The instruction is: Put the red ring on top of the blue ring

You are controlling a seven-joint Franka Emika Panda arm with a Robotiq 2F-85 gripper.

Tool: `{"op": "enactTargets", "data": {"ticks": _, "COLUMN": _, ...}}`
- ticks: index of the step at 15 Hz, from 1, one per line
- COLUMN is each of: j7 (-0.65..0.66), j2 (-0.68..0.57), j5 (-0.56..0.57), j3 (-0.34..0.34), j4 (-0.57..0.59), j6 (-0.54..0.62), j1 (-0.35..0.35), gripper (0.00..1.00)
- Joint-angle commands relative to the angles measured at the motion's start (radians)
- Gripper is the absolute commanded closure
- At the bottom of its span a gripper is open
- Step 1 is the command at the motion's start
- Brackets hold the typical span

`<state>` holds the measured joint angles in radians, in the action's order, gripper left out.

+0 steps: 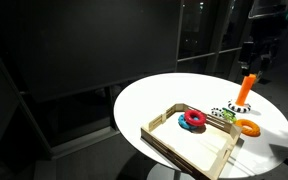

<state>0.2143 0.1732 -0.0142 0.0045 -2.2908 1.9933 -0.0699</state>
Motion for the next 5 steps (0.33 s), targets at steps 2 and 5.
{"op": "enactTargets", "data": {"ticks": 2, "j7": -0.003, "j2": 0.022, "j5": -0.004, "j3": 0.018, "j4": -0.009, "j6": -0.002, "j1": 0.02, "gripper": 0.0}}
{"op": "enactTargets", "data": {"ticks": 5, "j7": -0.003, "j2": 0.015, "j5": -0.003, "j3": 0.02, "j4": -0.009, "j6": -0.002, "j1": 0.02, "gripper": 0.0}}
